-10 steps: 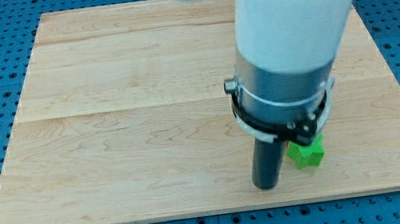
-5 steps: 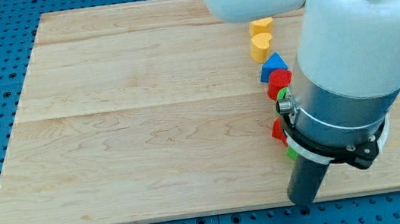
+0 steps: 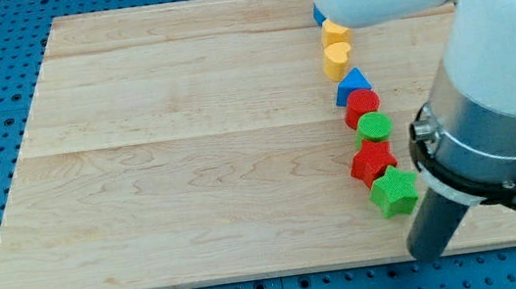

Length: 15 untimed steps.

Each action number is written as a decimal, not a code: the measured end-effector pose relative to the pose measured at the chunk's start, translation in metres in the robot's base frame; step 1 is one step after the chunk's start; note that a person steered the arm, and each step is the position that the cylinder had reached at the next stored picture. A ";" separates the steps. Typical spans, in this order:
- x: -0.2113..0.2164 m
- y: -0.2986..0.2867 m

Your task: Push blue triangle to the center

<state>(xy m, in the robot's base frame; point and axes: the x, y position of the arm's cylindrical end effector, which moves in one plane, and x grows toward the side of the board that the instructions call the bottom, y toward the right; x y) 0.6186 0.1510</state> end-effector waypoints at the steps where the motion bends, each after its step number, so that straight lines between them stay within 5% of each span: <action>1: 0.000 0.064; 5: -0.180 0.088; 10: -0.187 0.081; 14: -0.229 -0.003; 15: -0.218 0.035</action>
<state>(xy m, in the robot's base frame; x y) 0.4009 0.1857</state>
